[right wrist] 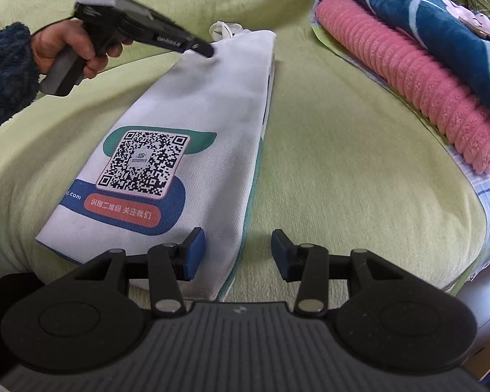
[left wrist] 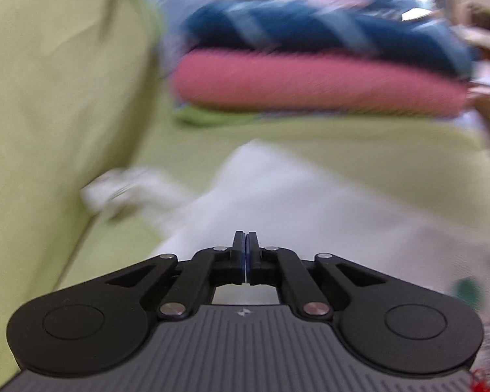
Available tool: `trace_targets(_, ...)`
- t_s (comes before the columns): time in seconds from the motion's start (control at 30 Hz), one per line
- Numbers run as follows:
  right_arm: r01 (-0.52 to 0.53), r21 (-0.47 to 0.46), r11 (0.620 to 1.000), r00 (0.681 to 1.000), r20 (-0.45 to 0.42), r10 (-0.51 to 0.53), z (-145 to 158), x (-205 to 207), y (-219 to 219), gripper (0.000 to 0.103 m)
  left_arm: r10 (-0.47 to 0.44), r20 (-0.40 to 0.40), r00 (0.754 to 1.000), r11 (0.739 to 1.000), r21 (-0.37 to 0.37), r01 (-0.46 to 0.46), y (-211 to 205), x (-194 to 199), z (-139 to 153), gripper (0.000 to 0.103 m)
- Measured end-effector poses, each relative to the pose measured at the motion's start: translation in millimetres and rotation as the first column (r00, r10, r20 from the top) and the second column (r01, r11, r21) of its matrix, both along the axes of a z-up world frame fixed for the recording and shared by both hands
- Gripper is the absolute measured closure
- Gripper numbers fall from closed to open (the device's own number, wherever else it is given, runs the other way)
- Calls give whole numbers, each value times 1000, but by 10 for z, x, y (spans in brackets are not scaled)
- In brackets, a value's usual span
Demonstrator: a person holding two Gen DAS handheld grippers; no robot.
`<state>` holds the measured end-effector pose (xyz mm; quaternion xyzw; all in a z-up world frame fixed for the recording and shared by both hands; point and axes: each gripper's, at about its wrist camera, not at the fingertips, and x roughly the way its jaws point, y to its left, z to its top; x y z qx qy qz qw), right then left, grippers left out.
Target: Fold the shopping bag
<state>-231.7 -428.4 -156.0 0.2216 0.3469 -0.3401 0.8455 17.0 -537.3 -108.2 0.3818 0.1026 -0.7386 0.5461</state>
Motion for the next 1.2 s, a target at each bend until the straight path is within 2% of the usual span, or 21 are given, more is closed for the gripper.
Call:
trace_targets(0.07,-1,7,1000,1000,-1,1,6,1,-16,63,-69,34,997,998,15,68,-45,-206,-67,101)
trace_targets(0.13,-1,13,1000,1000,-1,1,13,1,-30,63,-83,89,993,996,38,79,-209,-347,-208,101)
trace_targets(0.27,9,14,1000,1000,-2,-9,11,9,-27,63,88,141,986,996,14,-91,-648,-342,-394,101)
trace_targets(0.33,14,16,1000,1000,-1,-14,9,17,-32,62,154,130,979,987,25,-159,-817,-305,-394,98)
trace_targets(0.4,12,15,1000,1000,0,-12,3,23,-40,61,186,140,973,982,14,-190,-822,-300,-327,91)
trace_targets(0.47,8,11,1000,1000,2,-9,-2,24,-39,60,218,168,961,976,-41,-214,-692,-313,-227,96)
trace_targets(0.57,9,5,1000,1000,13,-9,-12,6,-38,60,166,85,982,986,-35,-164,-220,-354,-42,96)
trace_targets(0.63,9,0,1000,1000,21,-9,-17,-5,-31,60,113,65,991,993,-25,-111,236,-451,-11,96)
trace_targets(0.73,2,-10,1000,1000,27,-1,-20,-15,-26,60,29,65,997,999,30,-31,960,-615,-80,97)
trace_targets(0.8,-5,-11,1000,999,32,6,-21,-27,-34,60,-8,87,996,996,94,0,1392,-754,-229,98)
trace_targets(0.83,-10,-14,1000,999,32,11,-20,-29,-33,60,-20,110,994,995,101,9,1601,-829,-307,102)
trace_targets(0.9,-19,-21,1000,999,29,20,-16,-25,-26,60,-25,153,988,997,79,13,1983,-968,-425,103)
trace_targets(0.97,-20,-22,1000,999,25,21,-8,-18,-24,60,-1,154,988,996,88,-12,2224,-1048,-439,103)
trace_targets(1.1,7,-33,999,1000,-15,-8,82,23,7,62,47,205,978,994,84,-65,2429,-1217,-398,103)
trace_targets(1.13,19,-48,999,999,-29,-21,123,35,36,72,57,222,973,994,77,-76,2455,-1262,-391,103)
trace_targets(1.2,12,-174,985,998,-62,-23,200,36,237,81,81,251,965,992,76,-103,2474,-1333,-439,103)
